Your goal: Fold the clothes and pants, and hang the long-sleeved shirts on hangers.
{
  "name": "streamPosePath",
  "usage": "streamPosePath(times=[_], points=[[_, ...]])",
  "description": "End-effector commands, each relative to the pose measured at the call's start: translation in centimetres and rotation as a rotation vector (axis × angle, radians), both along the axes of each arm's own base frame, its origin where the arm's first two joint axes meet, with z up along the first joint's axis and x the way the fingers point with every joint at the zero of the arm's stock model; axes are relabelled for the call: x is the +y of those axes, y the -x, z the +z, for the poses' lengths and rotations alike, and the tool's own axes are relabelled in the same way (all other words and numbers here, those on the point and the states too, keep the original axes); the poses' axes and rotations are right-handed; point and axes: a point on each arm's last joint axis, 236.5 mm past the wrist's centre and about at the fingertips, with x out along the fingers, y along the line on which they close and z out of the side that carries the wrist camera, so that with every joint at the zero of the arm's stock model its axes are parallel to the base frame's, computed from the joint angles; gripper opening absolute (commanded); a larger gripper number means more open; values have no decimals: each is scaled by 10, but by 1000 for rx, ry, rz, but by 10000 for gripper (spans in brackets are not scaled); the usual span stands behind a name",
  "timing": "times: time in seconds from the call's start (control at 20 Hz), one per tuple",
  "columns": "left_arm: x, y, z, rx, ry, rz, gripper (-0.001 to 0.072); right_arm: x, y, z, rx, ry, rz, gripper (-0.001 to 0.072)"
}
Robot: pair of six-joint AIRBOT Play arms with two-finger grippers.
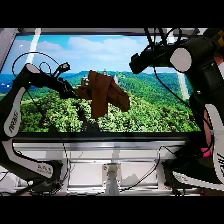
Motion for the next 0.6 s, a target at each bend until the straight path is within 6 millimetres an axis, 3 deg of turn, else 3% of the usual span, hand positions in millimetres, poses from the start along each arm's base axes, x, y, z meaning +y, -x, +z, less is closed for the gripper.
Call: streamPosePath(times=[0.0,0.2,0.55], points=[[-18,-4,5,-91,48,-104,500,0,-1,0,-6,14,9,423],[-32,-4,6,-165,41,-198,481,-1,-1,0,-7,15,8,424],[-38,-9,5,-204,27,-217,482,0,-2,2,-16,10,9,423]])
